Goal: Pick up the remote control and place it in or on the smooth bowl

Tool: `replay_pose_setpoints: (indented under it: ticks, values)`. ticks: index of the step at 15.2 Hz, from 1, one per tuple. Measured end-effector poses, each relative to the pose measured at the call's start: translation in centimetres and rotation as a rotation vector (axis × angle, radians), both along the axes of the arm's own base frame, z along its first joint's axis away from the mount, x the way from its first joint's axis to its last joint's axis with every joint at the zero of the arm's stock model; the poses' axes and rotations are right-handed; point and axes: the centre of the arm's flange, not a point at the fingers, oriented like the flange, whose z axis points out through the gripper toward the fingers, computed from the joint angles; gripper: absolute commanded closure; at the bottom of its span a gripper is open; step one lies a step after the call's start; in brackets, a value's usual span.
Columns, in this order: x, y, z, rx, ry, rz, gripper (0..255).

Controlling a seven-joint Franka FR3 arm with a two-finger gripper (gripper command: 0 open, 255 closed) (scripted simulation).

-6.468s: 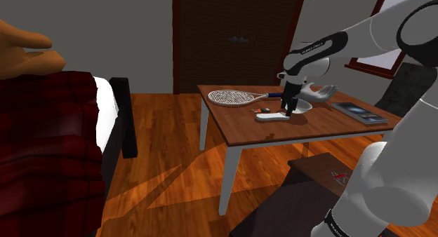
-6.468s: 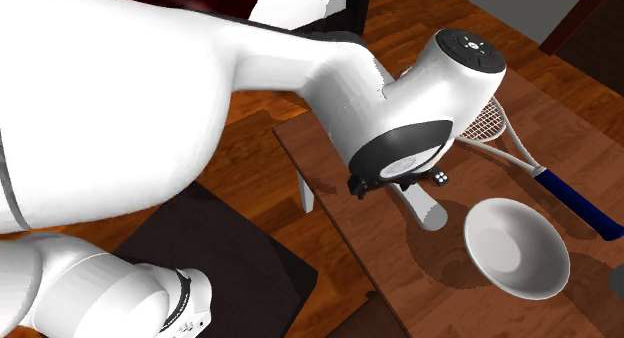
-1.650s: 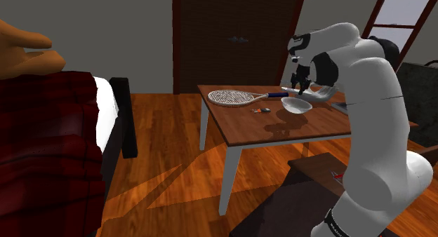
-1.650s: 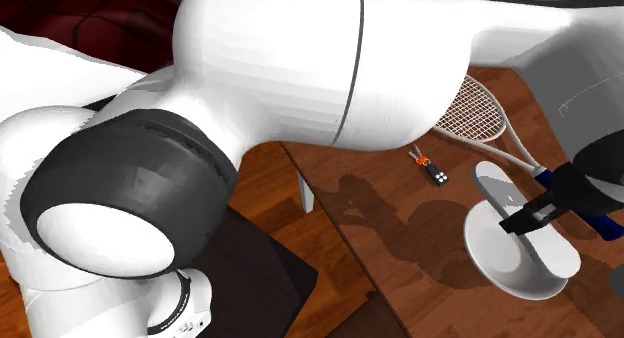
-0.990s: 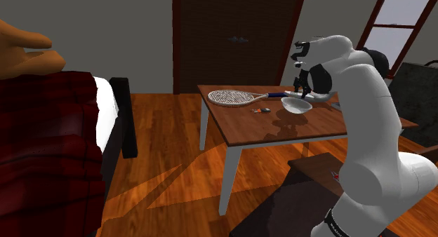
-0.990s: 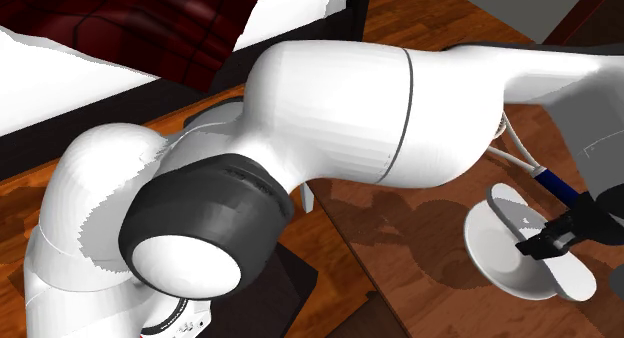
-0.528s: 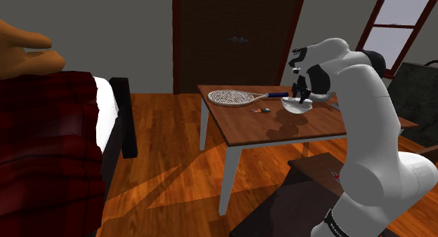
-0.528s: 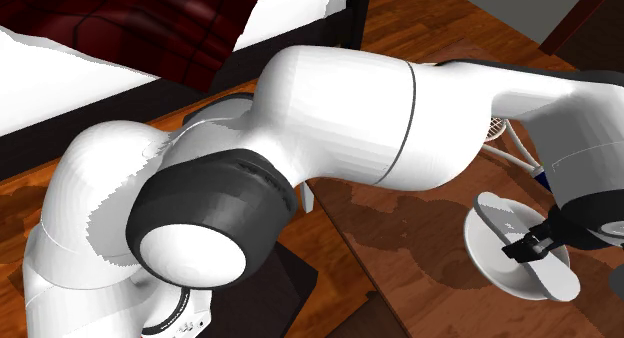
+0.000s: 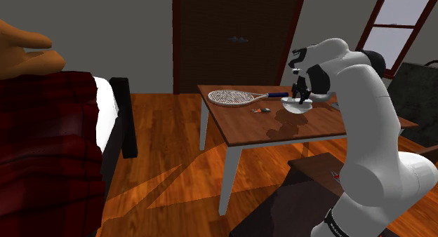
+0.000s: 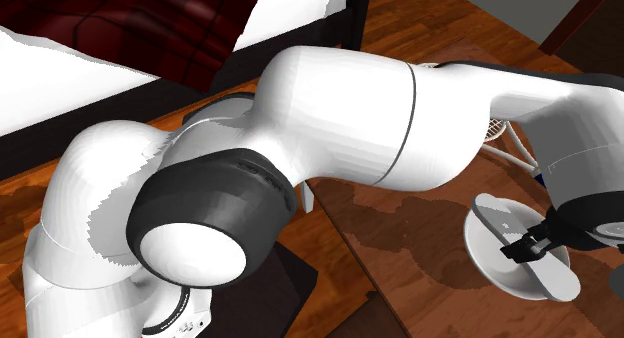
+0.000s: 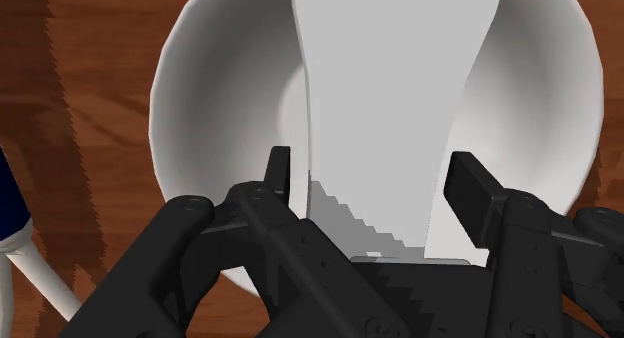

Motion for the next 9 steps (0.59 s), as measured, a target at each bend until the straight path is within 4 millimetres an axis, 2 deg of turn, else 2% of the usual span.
replay_pose_setpoints:
  ticks: [6, 7, 9]
  values:
    - [0.0, 0.0, -0.2, 0.001, 0.003, -0.002, 0]
    - [0.0, 0.0, 0.3, 0.001, 0.003, -0.002, 0]
    - [0.1, -0.1, 2.7, 0.0, 0.003, -0.002, 0]
